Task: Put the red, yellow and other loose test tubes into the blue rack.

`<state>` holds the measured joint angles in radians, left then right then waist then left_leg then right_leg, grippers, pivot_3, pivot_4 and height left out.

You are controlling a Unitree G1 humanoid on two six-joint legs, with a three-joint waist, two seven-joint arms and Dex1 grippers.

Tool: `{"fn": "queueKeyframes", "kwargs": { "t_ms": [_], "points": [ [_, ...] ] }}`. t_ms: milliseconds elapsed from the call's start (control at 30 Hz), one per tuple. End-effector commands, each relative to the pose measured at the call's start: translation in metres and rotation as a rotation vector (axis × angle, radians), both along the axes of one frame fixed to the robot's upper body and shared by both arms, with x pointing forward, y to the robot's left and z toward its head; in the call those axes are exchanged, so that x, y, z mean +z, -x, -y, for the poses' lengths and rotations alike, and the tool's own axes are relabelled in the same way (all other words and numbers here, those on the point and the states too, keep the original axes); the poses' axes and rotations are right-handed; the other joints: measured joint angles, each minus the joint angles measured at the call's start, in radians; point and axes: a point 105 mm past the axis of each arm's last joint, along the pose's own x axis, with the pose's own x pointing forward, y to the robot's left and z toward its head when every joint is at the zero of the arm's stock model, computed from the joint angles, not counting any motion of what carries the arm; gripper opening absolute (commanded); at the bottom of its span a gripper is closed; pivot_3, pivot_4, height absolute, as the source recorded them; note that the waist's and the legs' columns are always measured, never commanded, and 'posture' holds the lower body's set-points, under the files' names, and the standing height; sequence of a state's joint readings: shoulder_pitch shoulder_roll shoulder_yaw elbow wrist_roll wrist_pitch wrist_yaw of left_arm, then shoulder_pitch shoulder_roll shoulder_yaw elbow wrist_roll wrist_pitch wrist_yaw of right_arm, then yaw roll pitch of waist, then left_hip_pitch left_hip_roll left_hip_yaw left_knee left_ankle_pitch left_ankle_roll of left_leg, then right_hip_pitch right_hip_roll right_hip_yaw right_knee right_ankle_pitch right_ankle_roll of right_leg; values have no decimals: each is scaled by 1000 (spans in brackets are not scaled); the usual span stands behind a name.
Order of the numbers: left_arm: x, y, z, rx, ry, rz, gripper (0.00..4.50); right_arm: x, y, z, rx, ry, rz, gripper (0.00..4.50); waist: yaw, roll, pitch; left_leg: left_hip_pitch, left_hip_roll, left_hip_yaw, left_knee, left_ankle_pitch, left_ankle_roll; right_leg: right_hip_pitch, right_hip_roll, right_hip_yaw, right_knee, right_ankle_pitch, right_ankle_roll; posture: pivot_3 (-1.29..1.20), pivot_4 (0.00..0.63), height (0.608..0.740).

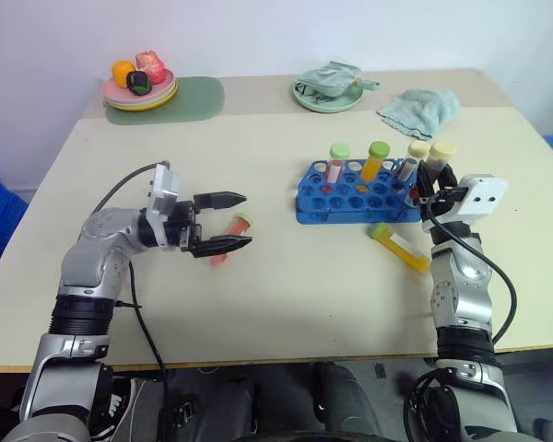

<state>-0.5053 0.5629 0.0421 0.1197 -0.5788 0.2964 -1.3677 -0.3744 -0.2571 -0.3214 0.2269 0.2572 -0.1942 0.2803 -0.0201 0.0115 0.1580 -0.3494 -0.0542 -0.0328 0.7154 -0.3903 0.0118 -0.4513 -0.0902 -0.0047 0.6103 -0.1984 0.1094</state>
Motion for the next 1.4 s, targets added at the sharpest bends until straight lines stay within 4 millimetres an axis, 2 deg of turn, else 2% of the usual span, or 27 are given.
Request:
{"fn": "queueKeyframes", "kwargs": {
  "t_ms": [33, 400, 700, 733, 800, 900, 933, 1100, 1267, 1400],
  "points": [
    [10, 3, -3, 4, 4, 41, 4500, 10, 2, 0, -8, 21, 51, 869, 0, 0, 0, 0, 0, 0, 0, 0, 0, 0, 0, 0, 0, 0, 0, 0, 150, 740],
    [11, 3, -4, 8, 7, 39, 4500, 5, -5, -8, -31, -17, 63, 869, -1, 0, 0, 0, 0, 0, 0, 0, 0, 0, 0, 0, 0, 0, 0, 0, 150, 740],
    [12, 4, -4, 12, 9, 41, 4500, -1, -4, -6, -8, -54, 44, 869, -6, 0, 0, 0, 0, 0, 0, 0, 0, 0, 0, 0, 0, 0, 0, 0, 150, 740],
    [12, 4, -4, 12, 10, 40, 4500, -1, -3, -6, 3, -53, 46, 1903, -6, 0, 0, 0, 0, 0, 0, 0, 0, 0, 0, 0, 0, 0, 0, 0, 150, 740],
    [12, 5, -4, 10, 10, 38, 4500, 1, -2, -5, -11, -33, 47, 2762, -6, 0, 0, 0, 0, 0, 0, 0, 0, 0, 0, 0, 0, 0, 0, 0, 150, 740],
    [11, 4, -3, 7, 12, 36, 4500, 4, -1, -5, -2, -30, 48, 4299, -5, 0, 0, 0, 0, 0, 0, 0, 0, 0, 0, 0, 0, 0, 0, 0, 150, 740],
    [11, 4, -2, 6, 13, 36, 4500, 5, -1, -5, 7, -52, 50, 4468, -4, 0, 0, 0, 0, 0, 0, 0, 0, 0, 0, 0, 0, 0, 0, 0, 150, 740],
    [11, 4, -2, 4, 14, 36, 4500, 22, 5, -4, 14, -51, 84, 4468, -1, 0, 0, 0, 0, 0, 0, 0, 0, 0, 0, 0, 0, 0, 0, 0, 150, 740],
    [9, 5, -2, 6, 19, 30, 4500, 68, 19, 3, 33, 3, 156, 4468, 2, 1, 0, 0, 0, 0, 0, 0, 0, 0, 0, 0, 0, 0, 0, 0, 150, 740],
    [8, 6, -1, 7, 22, 32, 4500, 101, 35, 4, 116, 82, 153, 4468, 6, 0, 0, -1, 0, 0, 0, 0, 0, -1, 0, 0, 0, 0, 0, 0, 150, 740]
  ]
}}
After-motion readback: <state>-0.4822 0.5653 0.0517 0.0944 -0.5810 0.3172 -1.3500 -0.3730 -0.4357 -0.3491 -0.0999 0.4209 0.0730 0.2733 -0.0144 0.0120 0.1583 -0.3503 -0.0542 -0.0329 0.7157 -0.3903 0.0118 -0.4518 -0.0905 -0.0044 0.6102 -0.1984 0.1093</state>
